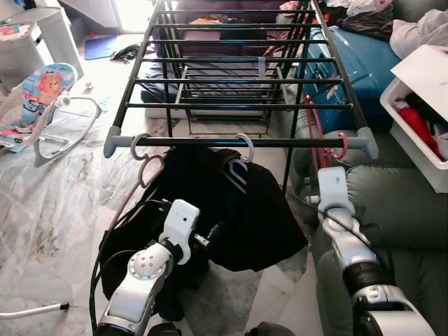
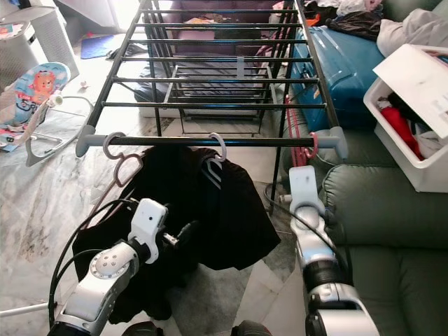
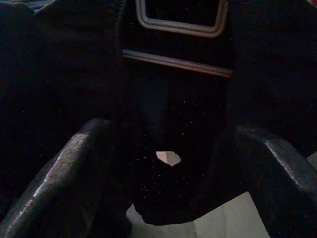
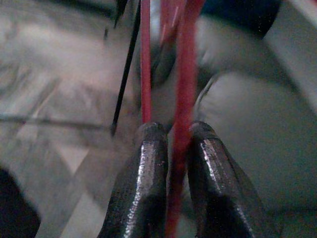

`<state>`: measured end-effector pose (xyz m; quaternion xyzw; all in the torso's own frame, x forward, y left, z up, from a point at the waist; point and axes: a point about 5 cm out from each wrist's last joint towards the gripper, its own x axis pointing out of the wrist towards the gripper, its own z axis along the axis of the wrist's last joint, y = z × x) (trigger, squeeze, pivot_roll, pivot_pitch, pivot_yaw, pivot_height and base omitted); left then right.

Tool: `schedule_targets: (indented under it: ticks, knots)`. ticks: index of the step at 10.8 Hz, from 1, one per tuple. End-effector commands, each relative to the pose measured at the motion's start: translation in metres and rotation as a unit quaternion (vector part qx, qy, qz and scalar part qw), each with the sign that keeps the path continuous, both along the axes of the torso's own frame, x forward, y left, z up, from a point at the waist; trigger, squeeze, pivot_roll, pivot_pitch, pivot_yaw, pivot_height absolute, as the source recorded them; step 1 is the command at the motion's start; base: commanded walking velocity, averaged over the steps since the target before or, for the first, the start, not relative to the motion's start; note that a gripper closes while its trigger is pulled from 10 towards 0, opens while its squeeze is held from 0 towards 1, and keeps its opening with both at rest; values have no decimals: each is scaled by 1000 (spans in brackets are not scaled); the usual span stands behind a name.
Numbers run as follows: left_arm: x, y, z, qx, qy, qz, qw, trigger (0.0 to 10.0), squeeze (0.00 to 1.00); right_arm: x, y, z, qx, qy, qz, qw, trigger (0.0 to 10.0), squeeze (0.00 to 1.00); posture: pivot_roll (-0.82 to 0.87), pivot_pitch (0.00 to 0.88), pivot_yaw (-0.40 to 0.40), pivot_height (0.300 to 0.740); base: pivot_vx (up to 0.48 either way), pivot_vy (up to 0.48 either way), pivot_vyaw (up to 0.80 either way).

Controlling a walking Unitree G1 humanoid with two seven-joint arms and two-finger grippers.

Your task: Hang hanger

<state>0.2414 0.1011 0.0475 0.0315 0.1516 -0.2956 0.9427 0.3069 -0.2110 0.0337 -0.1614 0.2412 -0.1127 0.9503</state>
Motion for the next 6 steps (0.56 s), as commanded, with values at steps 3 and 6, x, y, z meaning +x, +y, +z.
schedule_targets:
  ticks: [3, 6]
  knots:
    - [3, -1, 3, 8, -5, -4, 1000, 10000, 0, 0, 0, 4, -1, -18, 2, 1000, 10000, 1000, -52, 0, 17, 740, 0, 0, 0]
    - [2, -1, 3, 8, -4, -4, 1000, 10000, 0, -5, -2, 19, -26, -79, 20, 996, 10000, 1000, -57, 0, 18, 740, 0, 0, 0]
